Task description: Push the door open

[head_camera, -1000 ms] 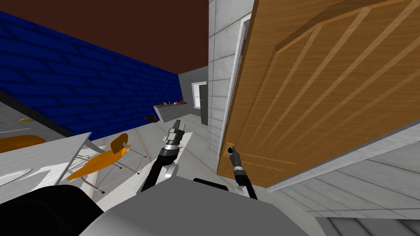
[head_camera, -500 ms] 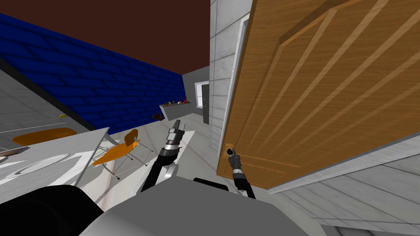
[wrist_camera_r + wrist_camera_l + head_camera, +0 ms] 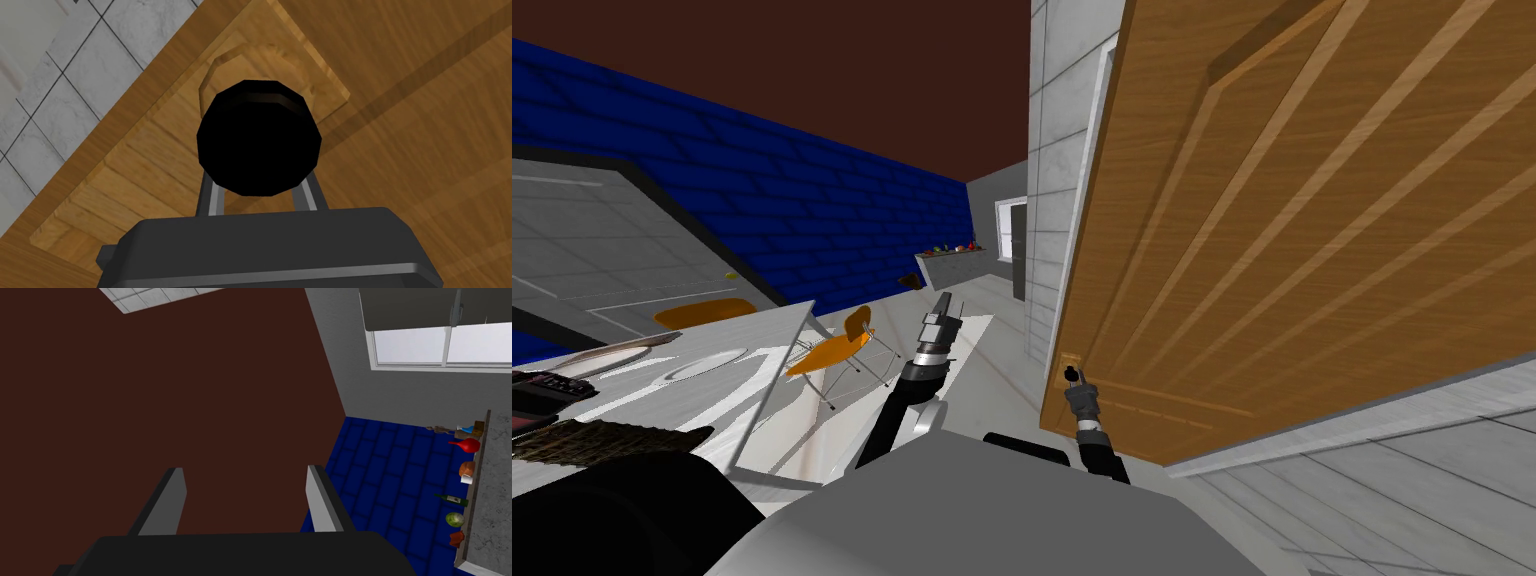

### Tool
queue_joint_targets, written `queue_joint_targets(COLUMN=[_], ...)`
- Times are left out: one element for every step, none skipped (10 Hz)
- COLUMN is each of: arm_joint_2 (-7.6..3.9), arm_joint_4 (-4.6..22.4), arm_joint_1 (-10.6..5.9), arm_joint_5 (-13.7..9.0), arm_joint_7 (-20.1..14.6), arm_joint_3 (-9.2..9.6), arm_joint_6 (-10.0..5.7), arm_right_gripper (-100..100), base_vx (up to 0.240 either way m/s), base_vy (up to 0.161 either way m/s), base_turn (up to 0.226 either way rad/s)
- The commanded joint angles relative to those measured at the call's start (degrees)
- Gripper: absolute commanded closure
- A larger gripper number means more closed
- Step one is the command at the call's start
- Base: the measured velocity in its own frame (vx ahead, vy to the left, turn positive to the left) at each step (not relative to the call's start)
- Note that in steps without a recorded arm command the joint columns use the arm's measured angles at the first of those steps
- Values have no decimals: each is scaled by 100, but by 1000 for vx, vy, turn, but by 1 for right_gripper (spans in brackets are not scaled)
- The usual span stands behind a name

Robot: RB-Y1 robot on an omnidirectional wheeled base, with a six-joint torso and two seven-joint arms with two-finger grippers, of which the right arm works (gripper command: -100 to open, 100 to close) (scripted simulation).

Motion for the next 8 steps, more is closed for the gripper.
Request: queue_joint_targets(arm_joint_2=[70, 78, 85, 92, 99, 106, 112, 112], arm_joint_4=[-174, -221, -268, -316, -363, -406, -447, -447], arm_joint_1=[13, 62, 111, 160, 209, 254, 296, 296], arm_joint_5=[-177, -289, -401, -513, -624, -726, -823, -823], arm_joint_7=[-239, -370, -500, -631, -762, -881, -993, -993], arm_joint_3=[150, 203, 256, 309, 362, 410, 455, 455], arm_joint_6=[-50, -60, -70, -80, -89, -98, -107, -107], arm_right_gripper=[100, 100, 100, 100, 100, 100, 100, 100], base_vx=[-74, -66, -71, -76, -64, -74, -78, -48], base_vy=[-76, -66, -57, -58, -63, -59, -59, -27], base_turn=[112, 90, 107, 104, 105, 98, 111, 44])
